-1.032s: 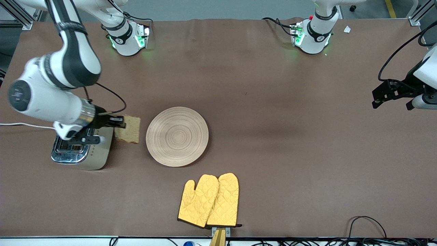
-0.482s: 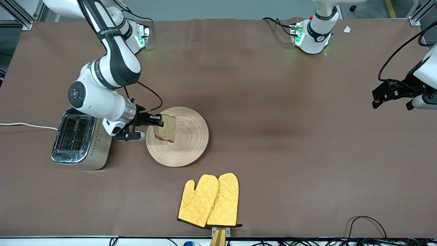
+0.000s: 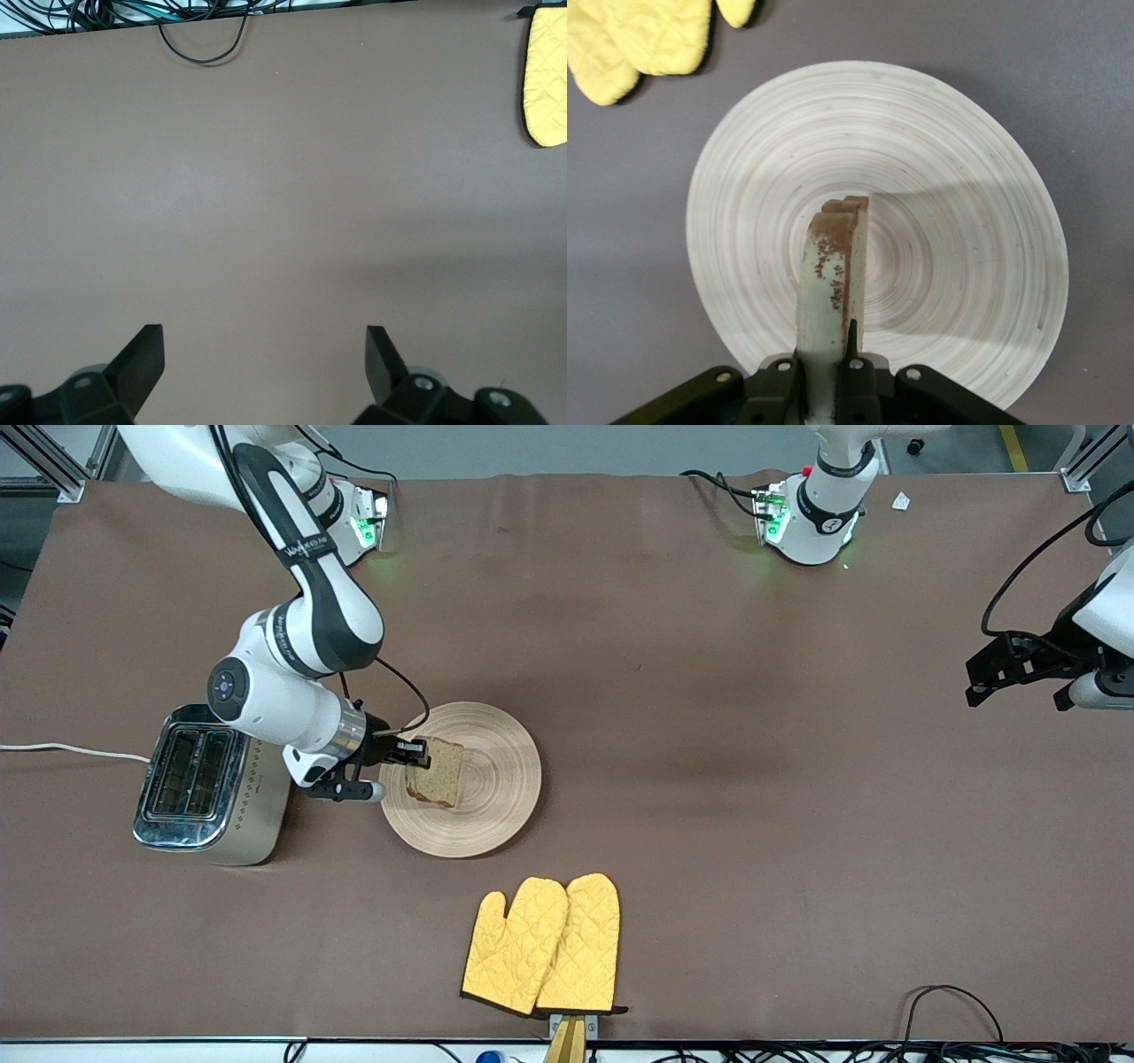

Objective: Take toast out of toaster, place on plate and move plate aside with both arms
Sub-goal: 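Carry the bread slice over the wooden plate with the right gripper, then lower the bread onto the plate and open the right gripper while the left gripper approaches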

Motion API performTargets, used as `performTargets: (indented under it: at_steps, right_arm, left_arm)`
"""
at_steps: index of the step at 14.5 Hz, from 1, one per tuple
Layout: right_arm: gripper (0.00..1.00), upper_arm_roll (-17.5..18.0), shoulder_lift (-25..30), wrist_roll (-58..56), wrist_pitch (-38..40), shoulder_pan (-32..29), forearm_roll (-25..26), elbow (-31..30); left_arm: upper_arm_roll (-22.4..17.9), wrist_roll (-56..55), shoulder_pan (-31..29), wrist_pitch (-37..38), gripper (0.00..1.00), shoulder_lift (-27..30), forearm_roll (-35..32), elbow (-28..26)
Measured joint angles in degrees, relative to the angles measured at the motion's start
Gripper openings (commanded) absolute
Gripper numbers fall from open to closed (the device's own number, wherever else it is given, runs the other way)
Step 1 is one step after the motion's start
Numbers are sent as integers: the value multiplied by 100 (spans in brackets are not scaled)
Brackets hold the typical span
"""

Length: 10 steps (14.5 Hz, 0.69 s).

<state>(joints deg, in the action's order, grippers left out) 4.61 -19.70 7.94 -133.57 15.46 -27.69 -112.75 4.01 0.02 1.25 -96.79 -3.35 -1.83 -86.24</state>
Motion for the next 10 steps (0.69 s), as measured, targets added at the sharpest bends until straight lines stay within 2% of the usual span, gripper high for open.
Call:
performTargets:
  at_steps: [10]
  right_arm:
    - [0,-80,-103,-938,-435,-369,-29,-612]
  left_arm:
    - [-1,0,27,285,100,-211,0,-11]
